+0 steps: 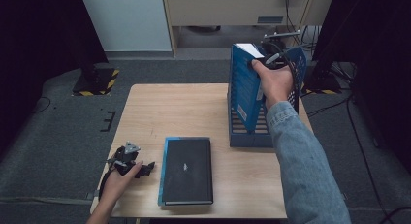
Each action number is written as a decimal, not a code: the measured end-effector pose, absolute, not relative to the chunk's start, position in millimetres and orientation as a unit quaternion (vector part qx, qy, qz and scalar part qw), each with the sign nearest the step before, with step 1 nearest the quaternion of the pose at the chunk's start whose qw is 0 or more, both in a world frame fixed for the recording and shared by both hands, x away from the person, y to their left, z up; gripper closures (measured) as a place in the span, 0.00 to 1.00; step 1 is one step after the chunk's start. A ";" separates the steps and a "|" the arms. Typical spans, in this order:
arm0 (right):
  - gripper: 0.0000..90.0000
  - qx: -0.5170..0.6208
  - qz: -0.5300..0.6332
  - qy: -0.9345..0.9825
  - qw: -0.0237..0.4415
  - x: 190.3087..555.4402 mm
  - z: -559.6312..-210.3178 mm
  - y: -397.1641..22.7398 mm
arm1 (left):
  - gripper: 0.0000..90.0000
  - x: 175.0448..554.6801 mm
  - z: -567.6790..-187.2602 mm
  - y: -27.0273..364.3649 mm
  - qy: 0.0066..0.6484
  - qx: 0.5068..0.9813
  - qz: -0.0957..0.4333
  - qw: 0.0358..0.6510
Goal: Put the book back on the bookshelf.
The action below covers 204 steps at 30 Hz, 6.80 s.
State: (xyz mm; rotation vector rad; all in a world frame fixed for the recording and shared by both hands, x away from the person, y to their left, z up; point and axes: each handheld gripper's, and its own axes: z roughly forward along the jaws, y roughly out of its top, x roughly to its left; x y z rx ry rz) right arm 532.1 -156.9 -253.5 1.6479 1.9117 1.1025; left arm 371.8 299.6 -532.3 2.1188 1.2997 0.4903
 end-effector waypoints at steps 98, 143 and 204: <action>0.66 0.586 0.376 0.693 0.188 523.1 -321.3 -154.6 | 0.00 372.4 -532.5 299.0 0.486 0.800 0.184 0.300; 0.57 0.583 0.374 0.698 0.181 497.7 -336.8 -157.8 | 0.00 371.7 -532.4 298.0 0.487 0.799 0.185 0.300; 0.67 0.599 0.368 0.670 0.239 549.8 -324.1 -132.9 | 0.00 370.9 -531.9 299.4 0.479 0.805 0.179 0.300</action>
